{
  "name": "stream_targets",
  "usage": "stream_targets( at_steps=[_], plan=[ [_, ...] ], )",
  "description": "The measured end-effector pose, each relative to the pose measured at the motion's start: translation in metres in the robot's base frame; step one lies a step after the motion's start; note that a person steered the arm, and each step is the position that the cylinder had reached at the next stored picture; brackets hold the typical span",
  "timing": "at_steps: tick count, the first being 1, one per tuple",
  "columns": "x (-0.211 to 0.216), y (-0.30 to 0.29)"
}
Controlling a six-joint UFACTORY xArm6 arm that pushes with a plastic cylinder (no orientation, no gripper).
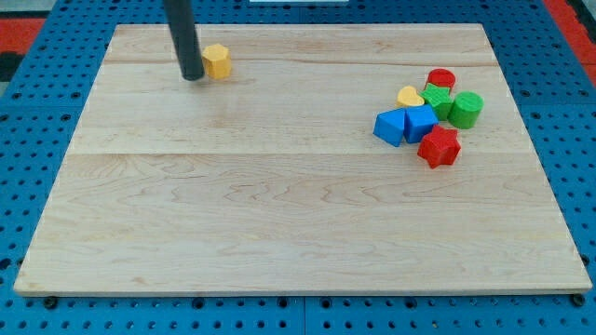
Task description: Place the yellow hexagon to the top center of the board
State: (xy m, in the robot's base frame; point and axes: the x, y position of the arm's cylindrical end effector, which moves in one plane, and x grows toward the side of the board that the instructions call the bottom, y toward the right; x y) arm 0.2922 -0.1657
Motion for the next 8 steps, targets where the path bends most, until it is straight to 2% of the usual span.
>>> stream_targets(
  at_steps=[1,2,6,8],
  plan=[
    [-0.008,0.014],
    [-0.008,0.057],
    [0.015,0.112],
    [-0.043,0.116]
  ],
)
